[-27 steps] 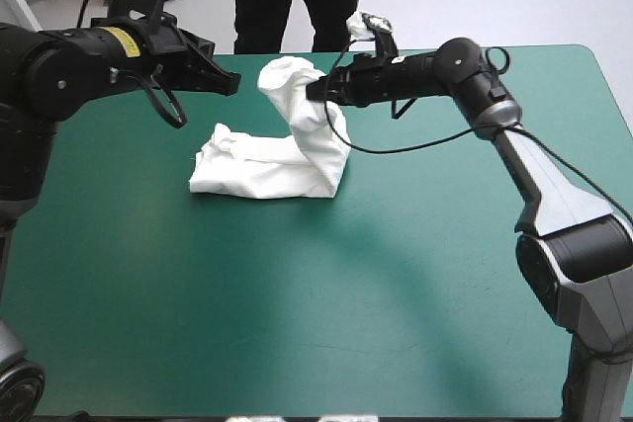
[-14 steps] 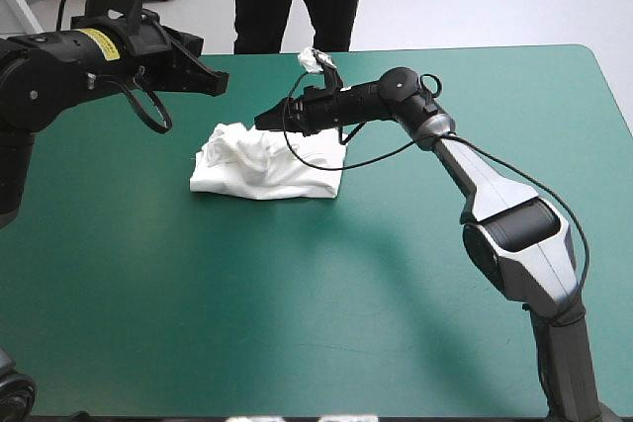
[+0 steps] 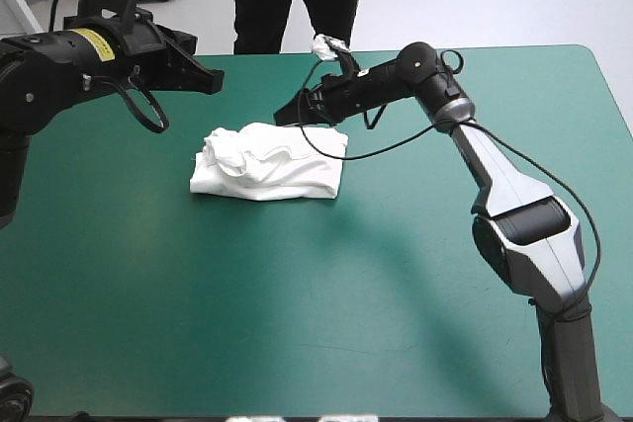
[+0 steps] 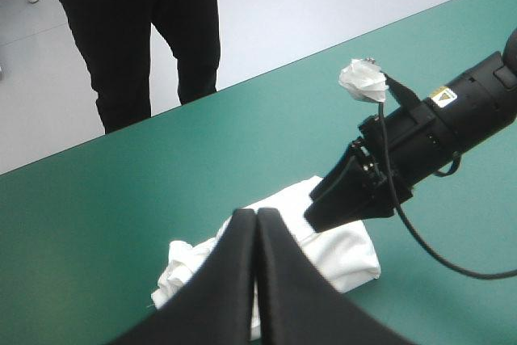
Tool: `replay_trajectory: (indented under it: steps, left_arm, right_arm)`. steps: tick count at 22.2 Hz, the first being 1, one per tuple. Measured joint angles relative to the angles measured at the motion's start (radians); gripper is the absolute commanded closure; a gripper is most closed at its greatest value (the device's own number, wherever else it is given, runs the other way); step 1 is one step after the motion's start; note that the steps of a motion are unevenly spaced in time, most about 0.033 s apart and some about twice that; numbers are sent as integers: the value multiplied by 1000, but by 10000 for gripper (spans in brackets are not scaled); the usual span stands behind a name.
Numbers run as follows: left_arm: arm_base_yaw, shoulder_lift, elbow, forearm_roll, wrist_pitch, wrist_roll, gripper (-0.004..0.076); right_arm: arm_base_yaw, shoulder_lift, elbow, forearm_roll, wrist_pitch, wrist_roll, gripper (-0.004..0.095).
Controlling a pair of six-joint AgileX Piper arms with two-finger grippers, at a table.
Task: Fold the cloth
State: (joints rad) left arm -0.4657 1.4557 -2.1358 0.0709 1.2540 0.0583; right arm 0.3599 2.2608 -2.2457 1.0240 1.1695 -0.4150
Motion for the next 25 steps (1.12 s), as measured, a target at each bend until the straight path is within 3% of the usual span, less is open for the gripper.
replay_trajectory:
  steps: [3, 6, 8, 14, 25]
  left_arm:
    - [0, -13, 0, 1, 0, 0, 733]
    - [0, -34, 0, 2, 0, 0, 733]
    - [0, -41, 0, 2, 0, 0, 733]
    - [0, -46, 0, 10, 0, 0, 733]
    - [0, -46, 0, 57, 0, -3, 733]
  right_arm:
    - [-46, -5, 0, -122, 46, 87, 344]
    - [-85, -33, 0, -335, 59, 176, 344]
    - [-94, -46, 0, -384, 63, 201, 344]
    - [-93, -17, 2, -415, 69, 256, 344]
    - [-68, 154, 3, -302, 62, 264, 344]
